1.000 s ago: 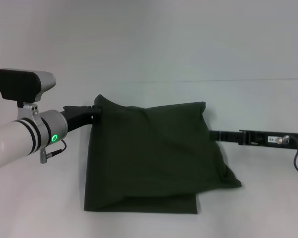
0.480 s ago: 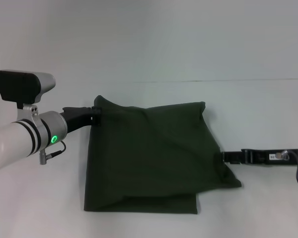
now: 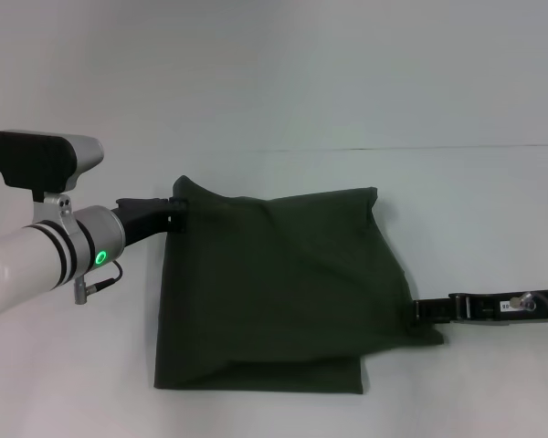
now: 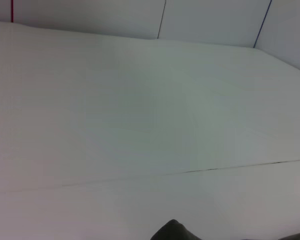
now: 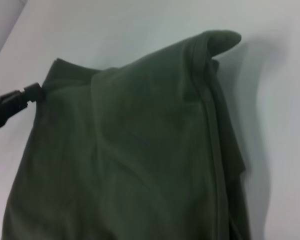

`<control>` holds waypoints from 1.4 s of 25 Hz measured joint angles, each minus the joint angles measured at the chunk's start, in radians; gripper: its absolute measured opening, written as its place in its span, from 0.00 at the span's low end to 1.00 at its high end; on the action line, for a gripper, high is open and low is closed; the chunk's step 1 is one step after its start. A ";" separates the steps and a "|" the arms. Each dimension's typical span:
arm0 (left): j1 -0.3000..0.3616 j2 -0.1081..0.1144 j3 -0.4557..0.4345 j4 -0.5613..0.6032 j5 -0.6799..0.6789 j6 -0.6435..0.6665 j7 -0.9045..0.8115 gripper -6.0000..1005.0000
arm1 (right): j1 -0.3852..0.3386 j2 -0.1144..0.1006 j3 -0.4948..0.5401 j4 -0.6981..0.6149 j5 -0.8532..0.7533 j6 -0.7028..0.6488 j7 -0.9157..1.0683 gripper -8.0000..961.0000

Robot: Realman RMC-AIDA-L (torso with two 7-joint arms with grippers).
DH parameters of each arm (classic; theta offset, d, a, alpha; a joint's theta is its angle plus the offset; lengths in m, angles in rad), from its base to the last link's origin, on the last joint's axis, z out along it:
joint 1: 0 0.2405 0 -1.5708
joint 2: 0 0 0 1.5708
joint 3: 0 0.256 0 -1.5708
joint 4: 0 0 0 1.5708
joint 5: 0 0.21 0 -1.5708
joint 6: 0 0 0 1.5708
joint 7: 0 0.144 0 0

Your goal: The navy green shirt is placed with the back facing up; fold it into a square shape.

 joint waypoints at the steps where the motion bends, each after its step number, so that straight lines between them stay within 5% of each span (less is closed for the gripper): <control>1: 0.000 0.000 0.000 0.000 0.000 0.000 0.000 0.01 | 0.001 0.001 0.000 0.000 -0.003 0.000 0.000 0.74; 14: 0.003 0.000 0.000 0.000 0.000 -0.001 0.004 0.01 | 0.007 0.008 -0.001 0.000 -0.007 -0.022 0.000 0.74; 30: 0.003 0.000 0.000 0.000 0.000 -0.012 0.006 0.01 | 0.012 0.005 0.002 0.008 -0.031 -0.018 0.025 0.07; 35: 0.003 0.000 0.000 0.001 0.000 -0.012 0.006 0.01 | 0.013 0.001 0.001 0.008 -0.033 -0.023 0.025 0.10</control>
